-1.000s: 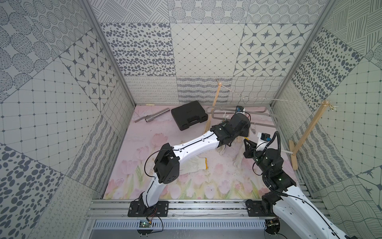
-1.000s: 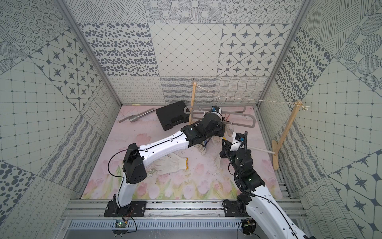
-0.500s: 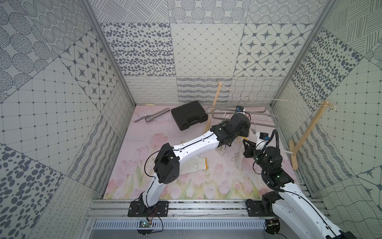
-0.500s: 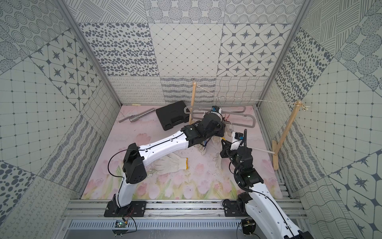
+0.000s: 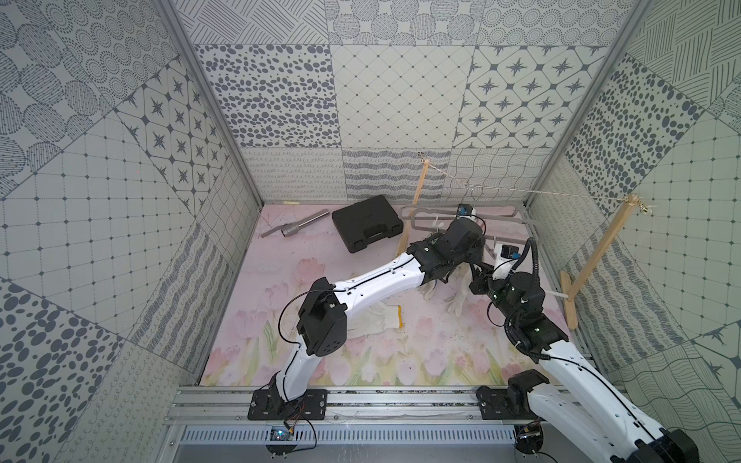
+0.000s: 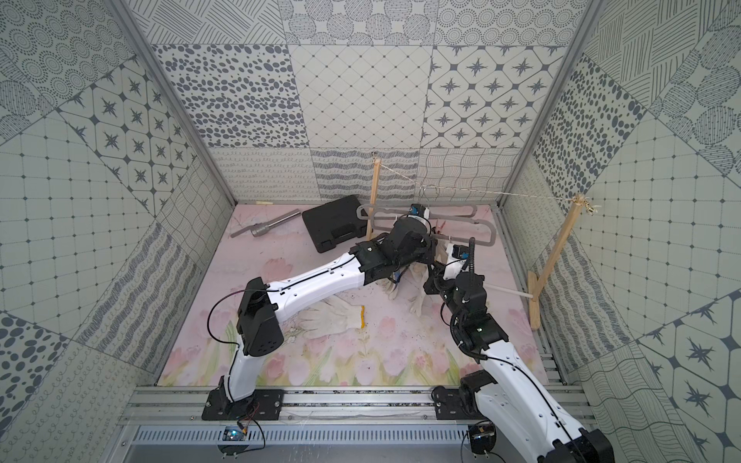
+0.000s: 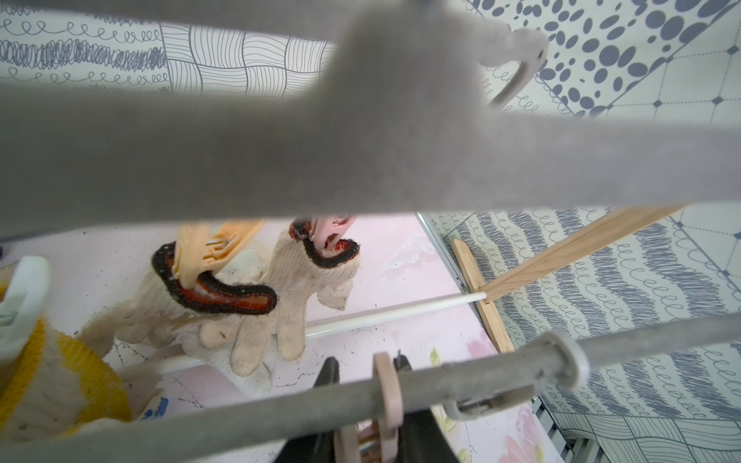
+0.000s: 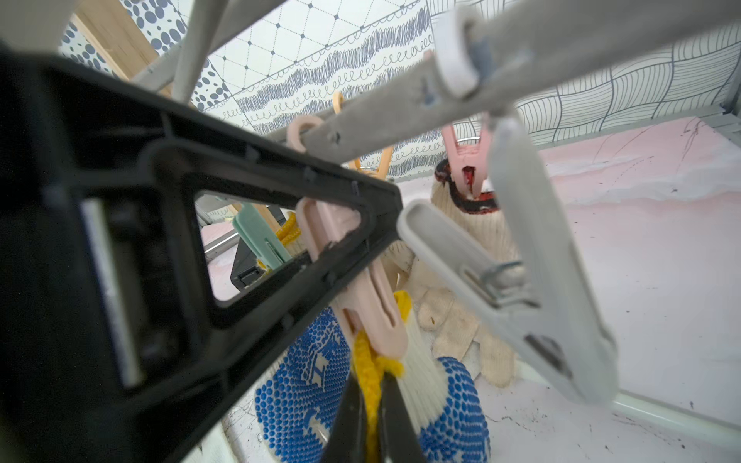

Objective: Clip the gloves onto a hanger to dry
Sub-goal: Clamp the glove onto the hanger.

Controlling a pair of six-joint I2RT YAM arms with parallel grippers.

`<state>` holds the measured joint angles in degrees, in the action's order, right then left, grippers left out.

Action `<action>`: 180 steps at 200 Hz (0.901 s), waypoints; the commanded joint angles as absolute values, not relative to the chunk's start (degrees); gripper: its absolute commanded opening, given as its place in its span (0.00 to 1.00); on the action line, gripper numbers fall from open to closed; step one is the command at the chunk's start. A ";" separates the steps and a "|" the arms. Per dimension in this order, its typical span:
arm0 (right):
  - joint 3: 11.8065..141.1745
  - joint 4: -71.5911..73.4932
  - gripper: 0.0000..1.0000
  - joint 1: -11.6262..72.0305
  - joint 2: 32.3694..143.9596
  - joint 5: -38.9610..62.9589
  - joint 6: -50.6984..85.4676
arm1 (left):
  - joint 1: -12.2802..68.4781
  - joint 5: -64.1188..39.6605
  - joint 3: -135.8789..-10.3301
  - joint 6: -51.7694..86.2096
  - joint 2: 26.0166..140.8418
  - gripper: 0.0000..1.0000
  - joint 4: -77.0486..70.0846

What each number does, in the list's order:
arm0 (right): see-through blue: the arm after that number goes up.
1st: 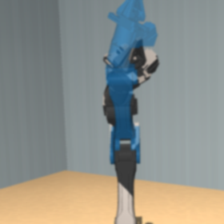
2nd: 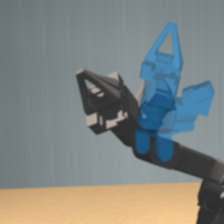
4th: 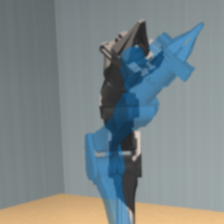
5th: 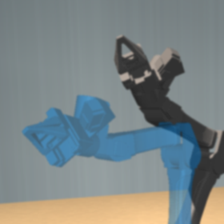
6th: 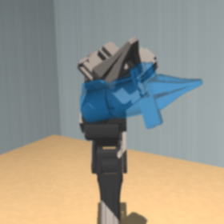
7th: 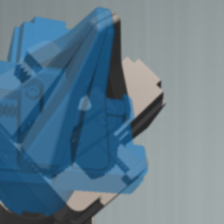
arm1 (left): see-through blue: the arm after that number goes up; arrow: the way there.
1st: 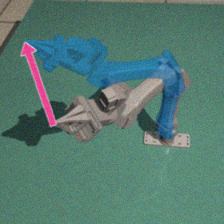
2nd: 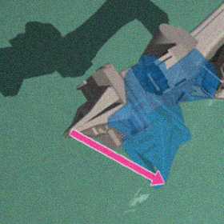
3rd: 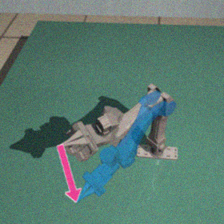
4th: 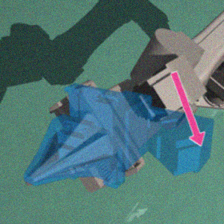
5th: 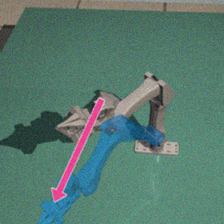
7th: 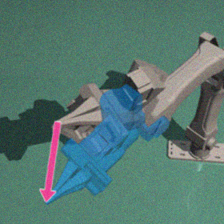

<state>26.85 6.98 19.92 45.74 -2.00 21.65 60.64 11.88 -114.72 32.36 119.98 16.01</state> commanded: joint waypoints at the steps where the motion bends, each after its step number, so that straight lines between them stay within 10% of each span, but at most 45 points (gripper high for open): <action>1: 29.36 9.91 0.00 20.95 45.93 -6.45 19.34 | 60.26 11.78 -115.40 31.35 118.99 0.00 16.44; 180: 30.54 15.38 0.00 27.80 44.80 -12.76 11.98 | 59.59 10.99 -115.93 32.17 120.23 0.00 18.01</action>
